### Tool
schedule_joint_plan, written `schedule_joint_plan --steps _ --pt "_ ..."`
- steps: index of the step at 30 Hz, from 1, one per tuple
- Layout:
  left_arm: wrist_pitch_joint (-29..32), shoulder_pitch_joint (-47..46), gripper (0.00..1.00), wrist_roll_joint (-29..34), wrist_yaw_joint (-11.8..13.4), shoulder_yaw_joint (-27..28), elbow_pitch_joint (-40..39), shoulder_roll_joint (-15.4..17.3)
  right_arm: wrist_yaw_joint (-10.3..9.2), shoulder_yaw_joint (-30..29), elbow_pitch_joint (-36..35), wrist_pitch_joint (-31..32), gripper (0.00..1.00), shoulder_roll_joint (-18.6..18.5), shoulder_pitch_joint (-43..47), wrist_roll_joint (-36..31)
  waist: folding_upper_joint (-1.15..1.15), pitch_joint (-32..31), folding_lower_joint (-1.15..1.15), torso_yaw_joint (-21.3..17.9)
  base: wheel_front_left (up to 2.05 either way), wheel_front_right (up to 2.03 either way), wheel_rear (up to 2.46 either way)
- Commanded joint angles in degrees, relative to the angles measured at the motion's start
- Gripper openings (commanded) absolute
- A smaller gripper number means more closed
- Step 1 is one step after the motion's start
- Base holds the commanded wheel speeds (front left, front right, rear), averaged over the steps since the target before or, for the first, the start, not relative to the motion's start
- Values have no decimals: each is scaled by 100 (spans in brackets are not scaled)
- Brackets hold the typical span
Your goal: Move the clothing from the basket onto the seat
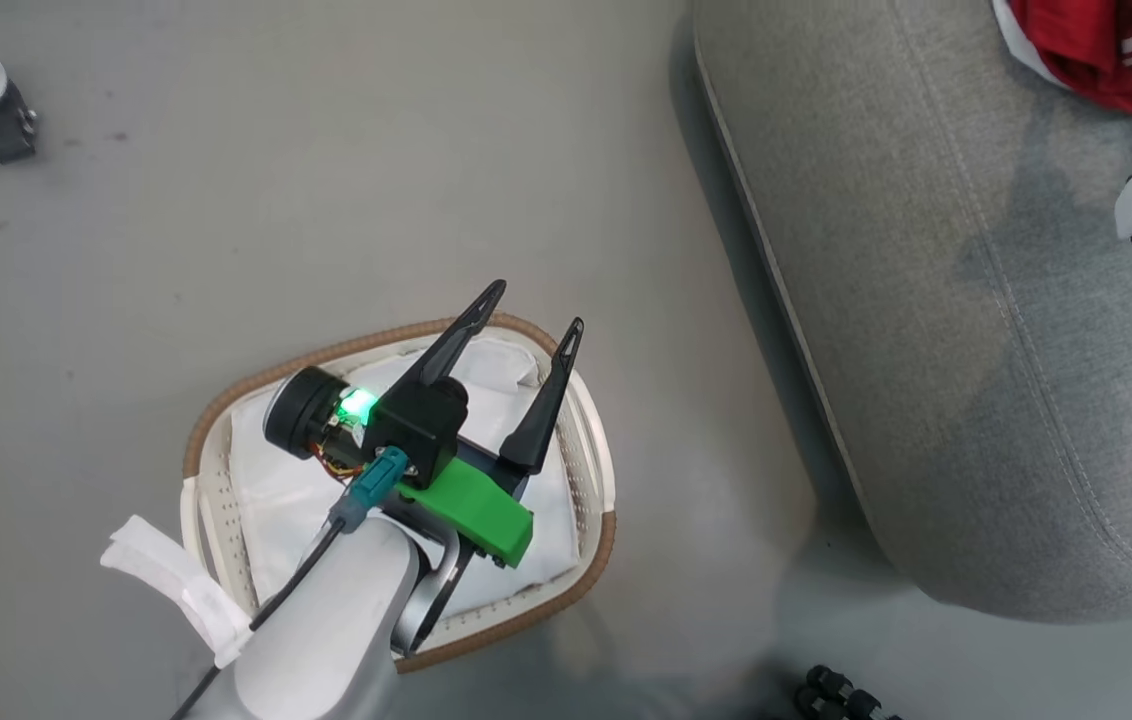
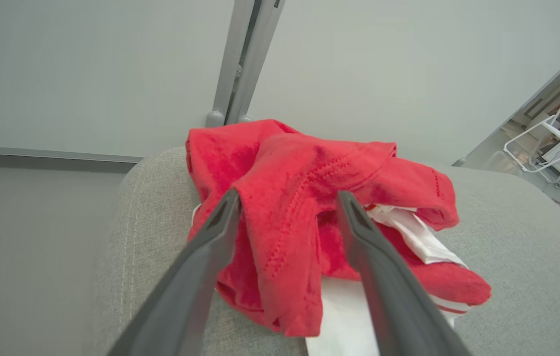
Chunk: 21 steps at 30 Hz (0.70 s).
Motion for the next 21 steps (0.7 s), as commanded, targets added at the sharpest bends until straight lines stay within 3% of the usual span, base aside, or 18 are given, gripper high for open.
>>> schedule_joint_plan --steps 1,10,21 --pt "-45 94 100 -73 34 55 36 -46 -8 61 -43 -26 100 -64 133 54 0 -353 0 106 0 0 0" --pt "-90 217 100 -344 77 620 -9 -336 -8 401 -142 -26 100 -196 303 108 0 -1199 0 522 0 0 0" --pt "-86 789 100 -227 340 1739 81 -465 -8 757 -100 -25 100 188 623 360 0 -2036 0 1046 0 0 0"
